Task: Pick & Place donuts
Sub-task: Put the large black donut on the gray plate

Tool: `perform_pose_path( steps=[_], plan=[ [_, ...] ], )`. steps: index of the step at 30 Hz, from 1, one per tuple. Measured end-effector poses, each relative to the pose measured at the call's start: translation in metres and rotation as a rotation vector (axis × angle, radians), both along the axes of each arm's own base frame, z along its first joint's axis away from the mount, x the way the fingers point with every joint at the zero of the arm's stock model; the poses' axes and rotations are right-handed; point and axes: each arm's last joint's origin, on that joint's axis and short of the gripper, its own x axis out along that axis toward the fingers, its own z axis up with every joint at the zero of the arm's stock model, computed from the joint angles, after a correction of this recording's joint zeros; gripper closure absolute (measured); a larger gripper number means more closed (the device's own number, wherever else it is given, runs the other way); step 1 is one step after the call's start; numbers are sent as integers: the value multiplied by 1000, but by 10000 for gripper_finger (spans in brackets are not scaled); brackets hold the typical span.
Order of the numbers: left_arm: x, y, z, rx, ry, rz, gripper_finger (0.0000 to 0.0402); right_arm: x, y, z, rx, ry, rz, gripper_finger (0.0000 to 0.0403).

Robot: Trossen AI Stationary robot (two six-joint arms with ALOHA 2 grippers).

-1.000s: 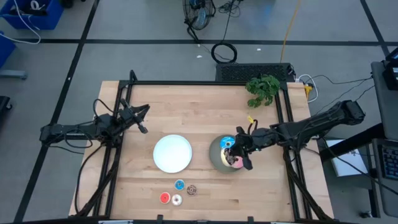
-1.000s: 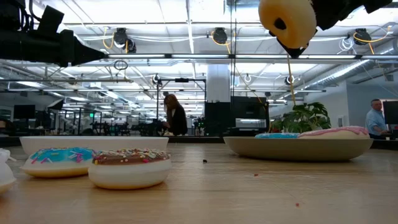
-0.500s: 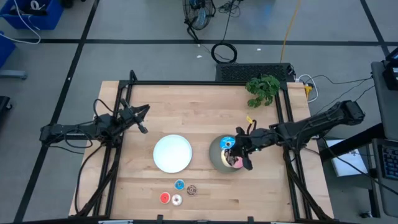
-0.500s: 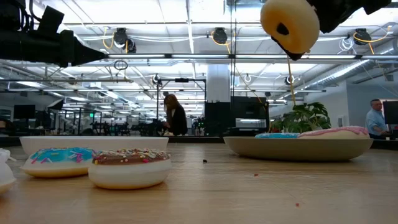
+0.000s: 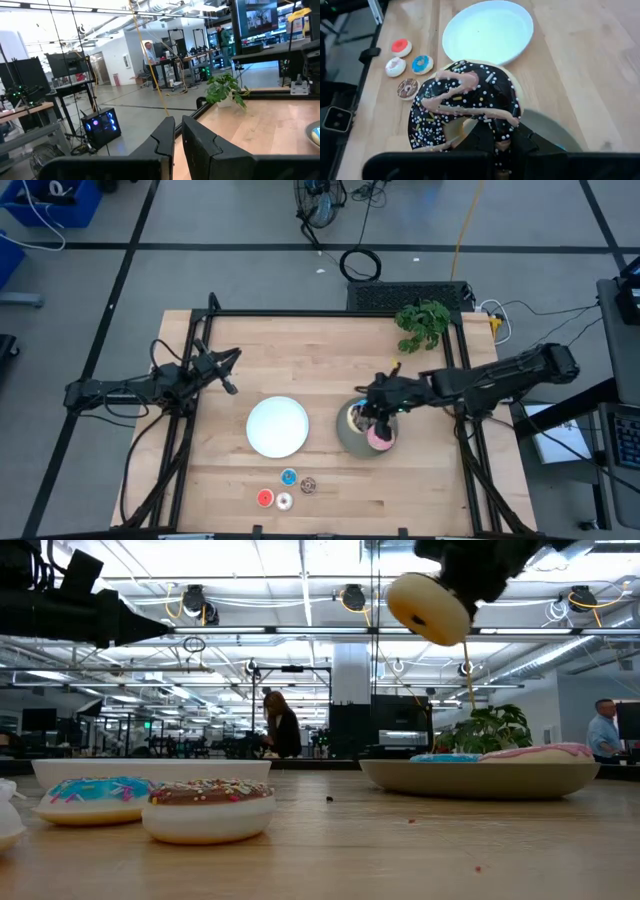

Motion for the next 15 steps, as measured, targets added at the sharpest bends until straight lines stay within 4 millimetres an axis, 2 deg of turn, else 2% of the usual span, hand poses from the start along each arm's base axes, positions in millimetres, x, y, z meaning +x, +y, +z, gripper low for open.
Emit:
perform_pose_path(
  steps=[8,15],
  plan=[
    [0,0,-1,1,12,-5,360,46,7,-4,-63,197,43,394],
    [0,0,-2,2,23,-6,360,70,12,-31,-55,433,80,394]
  ],
)
